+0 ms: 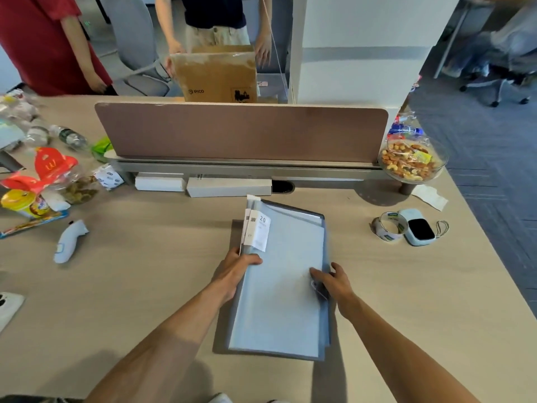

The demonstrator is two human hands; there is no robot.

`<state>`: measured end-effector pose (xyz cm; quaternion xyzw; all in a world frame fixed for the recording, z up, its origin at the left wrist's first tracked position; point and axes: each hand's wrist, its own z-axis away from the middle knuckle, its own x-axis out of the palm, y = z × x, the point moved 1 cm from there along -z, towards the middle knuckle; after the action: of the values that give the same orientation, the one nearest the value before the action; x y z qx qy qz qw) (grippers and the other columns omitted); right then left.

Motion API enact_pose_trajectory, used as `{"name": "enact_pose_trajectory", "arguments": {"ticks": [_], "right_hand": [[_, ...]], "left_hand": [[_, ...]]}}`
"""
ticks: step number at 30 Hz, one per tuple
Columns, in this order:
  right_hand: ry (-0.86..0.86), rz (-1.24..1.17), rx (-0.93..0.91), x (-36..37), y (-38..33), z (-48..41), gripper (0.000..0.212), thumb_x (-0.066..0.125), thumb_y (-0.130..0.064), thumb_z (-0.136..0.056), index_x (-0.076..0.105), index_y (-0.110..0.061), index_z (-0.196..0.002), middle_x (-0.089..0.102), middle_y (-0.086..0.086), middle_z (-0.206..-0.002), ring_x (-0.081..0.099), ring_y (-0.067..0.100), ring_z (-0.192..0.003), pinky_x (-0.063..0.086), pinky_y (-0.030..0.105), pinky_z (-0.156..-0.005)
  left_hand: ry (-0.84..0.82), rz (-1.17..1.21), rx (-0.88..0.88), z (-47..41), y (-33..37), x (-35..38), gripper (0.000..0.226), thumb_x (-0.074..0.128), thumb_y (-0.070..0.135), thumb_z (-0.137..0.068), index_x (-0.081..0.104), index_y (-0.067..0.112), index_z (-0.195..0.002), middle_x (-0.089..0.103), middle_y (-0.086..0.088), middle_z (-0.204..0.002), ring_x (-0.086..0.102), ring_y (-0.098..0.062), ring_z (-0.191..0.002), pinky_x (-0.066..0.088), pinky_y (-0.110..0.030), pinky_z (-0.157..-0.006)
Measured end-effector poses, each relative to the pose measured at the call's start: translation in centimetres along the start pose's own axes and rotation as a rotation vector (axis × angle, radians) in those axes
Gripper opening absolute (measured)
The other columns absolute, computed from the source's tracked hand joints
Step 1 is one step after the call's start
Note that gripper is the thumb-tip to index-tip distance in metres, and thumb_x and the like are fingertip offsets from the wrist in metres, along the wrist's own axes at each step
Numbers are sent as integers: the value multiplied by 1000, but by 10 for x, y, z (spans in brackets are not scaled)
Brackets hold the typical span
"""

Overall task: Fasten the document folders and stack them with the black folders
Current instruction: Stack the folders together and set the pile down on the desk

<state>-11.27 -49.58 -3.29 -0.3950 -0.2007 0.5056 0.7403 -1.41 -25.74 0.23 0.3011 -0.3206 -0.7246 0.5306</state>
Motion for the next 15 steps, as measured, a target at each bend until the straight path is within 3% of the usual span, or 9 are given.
{"name": "enact_pose_trajectory", "arguments": {"ticks": [3,6,8,11,15], "right_hand": [[-26,-43,-29,6,-21,-1,79,84,-34,-68,47,0,-129,70,15,-107,69,25,-80,55,35,-71],[9,-33,-125,21,-56,5,51,77,-16,-79,48,-1,-119,67,11,-95,67,20,-71,57,28,-57],[-5,-23,-215,33,-82,13,46,72,-14,-83,45,-4,-119,63,8,-101,65,19,-80,55,24,-55],[-35,-17,-359,45,-106,18,50,69,-20,-86,38,-11,-124,55,4,-120,58,20,-106,53,27,-74],[-23,31,-477,56,-120,26,55,67,-22,-87,36,-15,-131,52,1,-130,54,21,-116,49,42,-98]], "left_hand": [[11,21,87,16,25,-8,75,76,27,-49,54,27,-120,71,-6,-105,69,-29,-91,57,-47,-86],[39,2,241,30,56,-21,78,69,24,-57,42,20,-129,62,-5,-115,64,-25,-97,54,-41,-86],[55,-25,336,34,76,-32,79,69,22,-58,39,17,-132,60,-5,-118,62,-21,-97,52,-35,-84],[86,-115,438,32,101,-48,73,77,7,-69,38,14,-131,59,0,-114,57,-16,-94,44,-16,-68],[106,-221,494,25,111,-63,68,75,3,-76,36,13,-131,57,4,-113,56,-17,-101,38,-9,-64]]}}
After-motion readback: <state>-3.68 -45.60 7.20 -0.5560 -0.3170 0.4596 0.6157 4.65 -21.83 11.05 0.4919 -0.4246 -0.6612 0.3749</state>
